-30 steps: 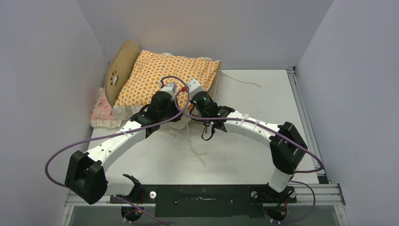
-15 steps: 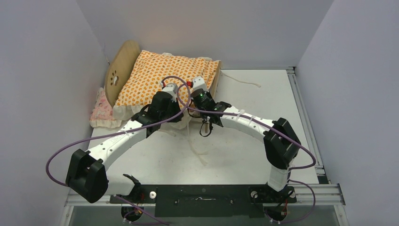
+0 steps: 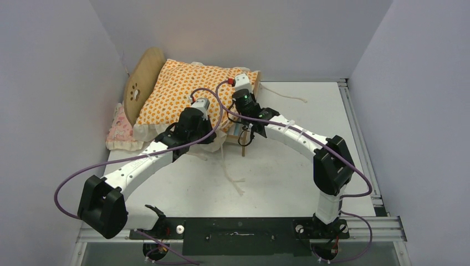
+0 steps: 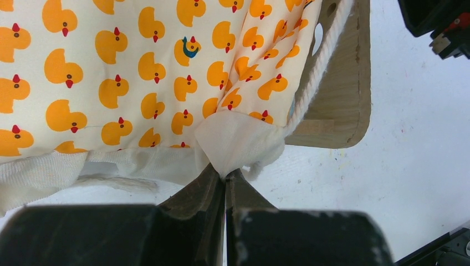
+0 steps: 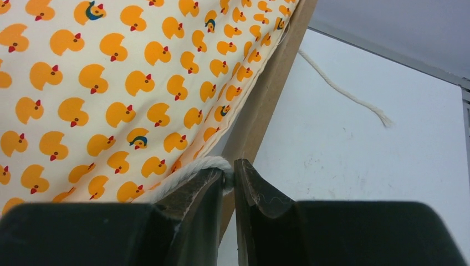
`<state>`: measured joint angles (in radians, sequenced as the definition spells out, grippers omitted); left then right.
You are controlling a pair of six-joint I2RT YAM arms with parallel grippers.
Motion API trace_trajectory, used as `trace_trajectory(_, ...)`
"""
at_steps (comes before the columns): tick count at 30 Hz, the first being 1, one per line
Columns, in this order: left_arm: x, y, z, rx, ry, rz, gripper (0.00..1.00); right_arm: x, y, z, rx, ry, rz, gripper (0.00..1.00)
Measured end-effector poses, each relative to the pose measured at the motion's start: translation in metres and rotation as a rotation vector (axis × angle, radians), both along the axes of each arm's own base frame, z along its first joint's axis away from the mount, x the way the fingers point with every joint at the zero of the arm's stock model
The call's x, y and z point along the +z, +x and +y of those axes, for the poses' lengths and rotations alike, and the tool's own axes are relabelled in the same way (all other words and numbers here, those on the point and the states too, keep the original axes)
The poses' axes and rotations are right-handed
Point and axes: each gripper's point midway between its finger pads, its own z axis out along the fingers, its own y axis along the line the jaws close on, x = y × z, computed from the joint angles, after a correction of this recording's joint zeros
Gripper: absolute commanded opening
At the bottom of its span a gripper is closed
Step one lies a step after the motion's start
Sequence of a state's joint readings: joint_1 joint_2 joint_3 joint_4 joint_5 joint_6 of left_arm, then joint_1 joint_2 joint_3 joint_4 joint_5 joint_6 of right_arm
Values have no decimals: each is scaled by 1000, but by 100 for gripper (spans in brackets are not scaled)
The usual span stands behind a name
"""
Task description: Set up the pet bed
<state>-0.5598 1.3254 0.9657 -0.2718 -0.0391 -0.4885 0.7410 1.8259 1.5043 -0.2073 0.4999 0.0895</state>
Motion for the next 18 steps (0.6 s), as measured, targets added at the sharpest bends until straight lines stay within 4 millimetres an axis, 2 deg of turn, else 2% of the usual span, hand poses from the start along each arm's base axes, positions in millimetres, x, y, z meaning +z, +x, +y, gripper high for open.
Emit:
trace_trajectory(3,0,0,0,-1,2,-1,0,-7,-5,4,16,8,22,15)
trace_trajectory(7,0,0,0,-4,2,-1,0,-29,-33,8,58,6,101,17)
trace_trajectory(10,0,0,0,-7,3,-1,0,-32,-54,17,98,10,143,29)
trace_trajectory(12,0,-1,-1,-11,4,-2,0,-30,-65,25,125,22,157,43)
trace_trajectory(14,0,-1,-1,-16,5,-2,0,-29,-73,28,134,31,170,48)
trace_trajectory(16,0,-1,-1,-19,4,-2,0,-30,-78,29,132,26,177,58)
trace_trajectory(18,0,-1,-2,-21,4,-1,8,-31,-78,23,103,19,179,69)
